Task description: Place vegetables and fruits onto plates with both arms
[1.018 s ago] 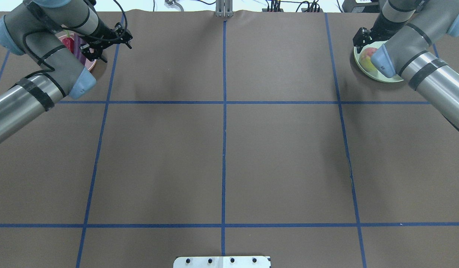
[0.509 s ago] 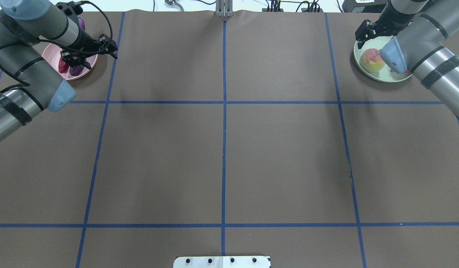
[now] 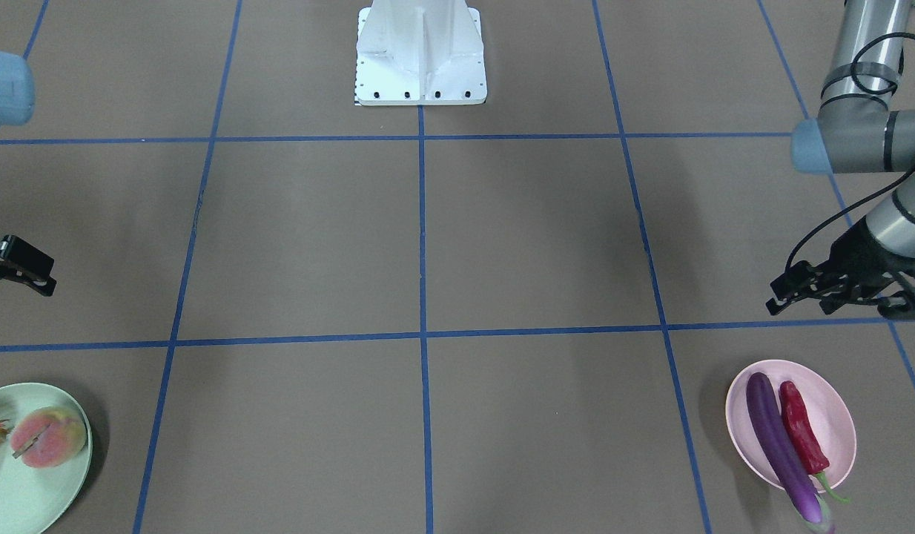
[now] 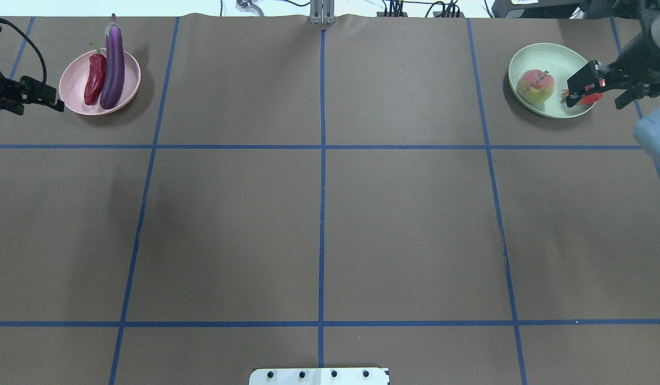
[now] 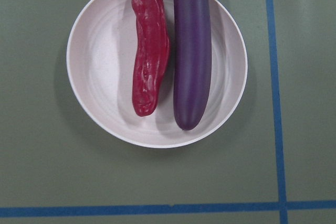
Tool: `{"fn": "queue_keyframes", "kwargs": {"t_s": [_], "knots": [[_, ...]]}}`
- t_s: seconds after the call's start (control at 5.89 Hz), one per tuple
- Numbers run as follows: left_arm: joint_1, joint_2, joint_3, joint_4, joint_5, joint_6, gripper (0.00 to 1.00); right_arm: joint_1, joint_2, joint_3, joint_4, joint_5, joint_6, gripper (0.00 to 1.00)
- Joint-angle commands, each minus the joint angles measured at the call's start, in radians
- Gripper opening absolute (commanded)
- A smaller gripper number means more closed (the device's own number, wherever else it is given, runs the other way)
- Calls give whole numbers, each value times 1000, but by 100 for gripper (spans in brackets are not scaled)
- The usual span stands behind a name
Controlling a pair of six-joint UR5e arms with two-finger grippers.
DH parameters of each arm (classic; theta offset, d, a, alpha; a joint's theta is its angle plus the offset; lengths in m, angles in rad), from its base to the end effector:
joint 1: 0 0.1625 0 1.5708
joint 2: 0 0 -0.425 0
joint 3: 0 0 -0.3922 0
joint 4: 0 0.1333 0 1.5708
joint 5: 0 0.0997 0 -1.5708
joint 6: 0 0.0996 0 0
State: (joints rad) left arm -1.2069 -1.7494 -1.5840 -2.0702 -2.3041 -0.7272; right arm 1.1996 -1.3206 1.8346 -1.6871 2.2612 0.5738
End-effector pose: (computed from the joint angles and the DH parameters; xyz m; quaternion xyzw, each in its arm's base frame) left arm 0.1458 -0.5699 0.4994 0.0953 0.4524 -0.0392 0.8858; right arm -0.1411 -0.5550 0.4136 0.0145 -0.3800 0.0268 0.9245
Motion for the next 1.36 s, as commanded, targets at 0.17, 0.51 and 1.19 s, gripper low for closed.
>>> {"fn": "queue_keyframes", "kwargs": {"t_s": [0.17, 0.51, 1.19], "knots": [[-95, 144, -198, 183, -23, 227, 100, 61, -152, 31, 9, 29, -171, 100], [-213, 211, -241, 371, -11, 523, 100, 124, -212, 29, 9, 29, -273, 100], [-347, 272, -254, 604, -18, 733, 100, 190, -316, 17, 7, 24, -321, 100]]}}
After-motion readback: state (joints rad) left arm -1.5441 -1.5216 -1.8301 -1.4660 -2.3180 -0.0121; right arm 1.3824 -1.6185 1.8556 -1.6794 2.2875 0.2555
